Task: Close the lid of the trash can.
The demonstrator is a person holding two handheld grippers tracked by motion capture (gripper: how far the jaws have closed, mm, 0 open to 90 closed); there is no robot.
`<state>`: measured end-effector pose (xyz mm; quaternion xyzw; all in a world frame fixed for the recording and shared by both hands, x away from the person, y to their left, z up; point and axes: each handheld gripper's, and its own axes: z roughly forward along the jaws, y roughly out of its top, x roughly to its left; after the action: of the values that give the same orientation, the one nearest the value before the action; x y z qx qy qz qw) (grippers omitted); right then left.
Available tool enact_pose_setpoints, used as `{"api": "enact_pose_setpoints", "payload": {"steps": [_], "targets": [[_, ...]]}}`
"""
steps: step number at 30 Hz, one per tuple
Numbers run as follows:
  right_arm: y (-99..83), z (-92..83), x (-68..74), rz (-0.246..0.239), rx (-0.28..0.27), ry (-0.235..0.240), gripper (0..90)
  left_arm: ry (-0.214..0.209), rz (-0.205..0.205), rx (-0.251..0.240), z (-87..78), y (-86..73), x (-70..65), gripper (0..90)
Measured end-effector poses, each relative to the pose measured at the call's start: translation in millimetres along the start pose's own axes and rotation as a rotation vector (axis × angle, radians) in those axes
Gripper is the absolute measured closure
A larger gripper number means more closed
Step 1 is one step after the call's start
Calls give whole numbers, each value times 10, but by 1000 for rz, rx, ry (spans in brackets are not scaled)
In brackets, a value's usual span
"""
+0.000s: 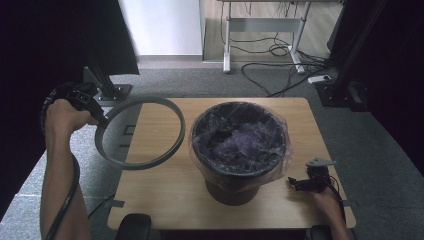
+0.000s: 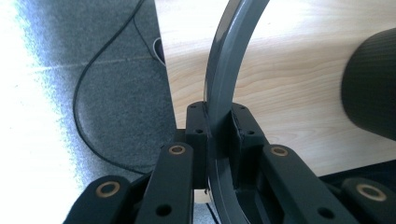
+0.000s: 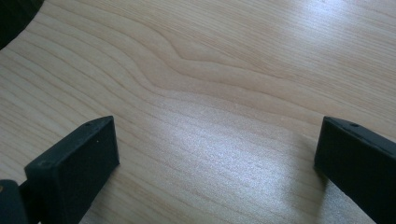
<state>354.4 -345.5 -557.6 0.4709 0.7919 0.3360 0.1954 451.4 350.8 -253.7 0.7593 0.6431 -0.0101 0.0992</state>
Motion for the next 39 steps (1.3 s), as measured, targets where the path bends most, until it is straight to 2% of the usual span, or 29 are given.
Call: {"api": "enact_pose_setpoints", "payload": {"steps": [4,9,21,22,23,26,27,29,30,31,33,34,37,39], "targets": [[0,0,0,0,0,0,0,-18,27,-26,-189,18,-134,799],[0,0,0,0,0,0,0,-55,99,-33,-270,94,-408,799],[0,0,0,0,0,0,0,-105,277,-16,-210,402,-1286,799],[0,0,0,-1,0,0,0,-107,287,-14,-204,416,-1342,798],[0,0,0,-1,0,0,0,-107,287,-14,-204,416,-1342,798],[0,0,0,0,0,0,0,-115,332,-7,-171,482,-1598,798],[0,0,0,0,0,0,0,-120,356,-1,-145,518,-1723,798],[0,0,0,0,0,0,0,-121,379,9,-110,558,-1866,798],[0,0,0,0,0,0,0,-121,379,9,-110,558,-1866,799],[0,0,0,0,0,0,0,-122,403,21,-66,602,-2024,798],[0,0,0,0,0,0,0,-121,419,31,-31,633,-2147,798],[0,0,0,0,0,0,0,-121,419,31,-31,633,-2147,798],[0,0,0,0,0,0,0,-121,459,47,51,686,-2400,798],[0,-1,1,1,1,1,0,-113,475,55,99,711,-2519,798]]}}
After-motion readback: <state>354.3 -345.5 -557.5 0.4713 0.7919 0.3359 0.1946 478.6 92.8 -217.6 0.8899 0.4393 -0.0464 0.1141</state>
